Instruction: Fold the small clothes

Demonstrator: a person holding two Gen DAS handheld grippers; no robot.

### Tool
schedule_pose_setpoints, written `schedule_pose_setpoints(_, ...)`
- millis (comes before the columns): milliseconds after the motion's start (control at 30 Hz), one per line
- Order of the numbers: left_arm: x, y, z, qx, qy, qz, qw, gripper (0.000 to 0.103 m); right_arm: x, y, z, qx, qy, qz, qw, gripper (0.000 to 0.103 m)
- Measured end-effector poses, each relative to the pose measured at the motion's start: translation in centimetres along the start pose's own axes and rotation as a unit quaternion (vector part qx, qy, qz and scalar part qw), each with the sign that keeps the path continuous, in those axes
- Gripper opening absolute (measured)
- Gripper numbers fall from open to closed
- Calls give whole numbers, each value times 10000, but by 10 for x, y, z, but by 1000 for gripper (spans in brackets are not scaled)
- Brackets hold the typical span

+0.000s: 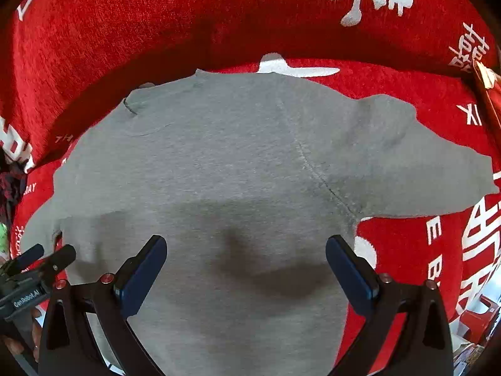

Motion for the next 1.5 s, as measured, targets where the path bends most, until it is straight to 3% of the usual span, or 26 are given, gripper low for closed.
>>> schedule_pose_setpoints(400, 5, -6, 16, -14, 162, 31, 9999, 103, -6, -4, 8, 174, 253, 217, 9993, 101)
schedule_pose_setpoints(567, 5, -7, 20, -26, 198, 25, 9998, 103, -6, -9, 14, 172, 284, 342, 9989, 95)
schedule_pose_setpoints(1500, 10, -12, 41, 29, 333, 58, 9994, 103, -4, -13, 35, 59, 285, 99, 9995, 101)
Point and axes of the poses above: each gripper's, at about its wrist camera, not at the fingertips, and y roughly against the way its jaws point, z to its left, x to its underside, the point moved 9 cm from there along -y, roughly the way its jaws point, and after that the axes turned 9 degrees about -x, right-handed, at the moved point
